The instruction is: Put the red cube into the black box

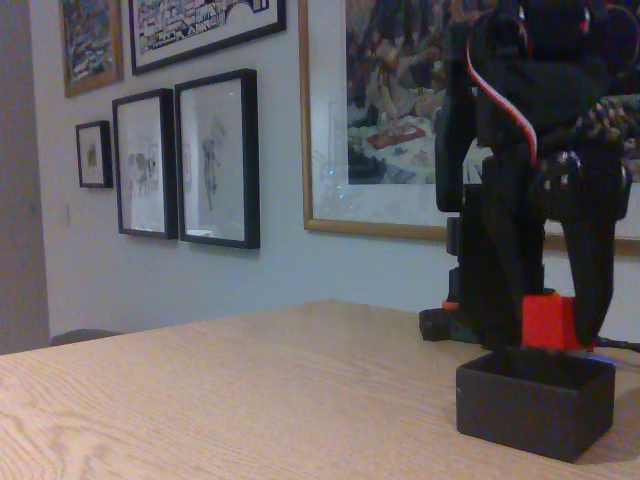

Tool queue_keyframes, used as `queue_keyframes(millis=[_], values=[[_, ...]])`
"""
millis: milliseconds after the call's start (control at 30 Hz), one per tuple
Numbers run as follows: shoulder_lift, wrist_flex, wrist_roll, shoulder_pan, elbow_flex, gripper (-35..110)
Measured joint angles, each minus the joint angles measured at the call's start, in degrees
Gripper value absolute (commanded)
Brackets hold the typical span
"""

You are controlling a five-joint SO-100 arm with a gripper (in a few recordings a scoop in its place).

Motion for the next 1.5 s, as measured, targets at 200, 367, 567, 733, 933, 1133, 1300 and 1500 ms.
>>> queue_keyframes(millis=[200,367,567,733,933,1133,1300,1500], values=[[-2.1,-0.1,0.0,0.3,0.1,5],[-1.8,-0.1,0.0,-0.4,0.0,9],[-1.8,-0.1,0.0,-1.1,-0.2,11],[-1.6,-0.1,0.3,-1.1,-0.2,17],[-1.6,-1.1,0.3,-1.6,-0.2,21],[-0.9,-1.1,1.5,-3.4,-0.2,21],[1.8,1.4,1.8,-5.9,-1.1,20],[11.4,7.6,-1.0,-17.7,-5.8,15]])
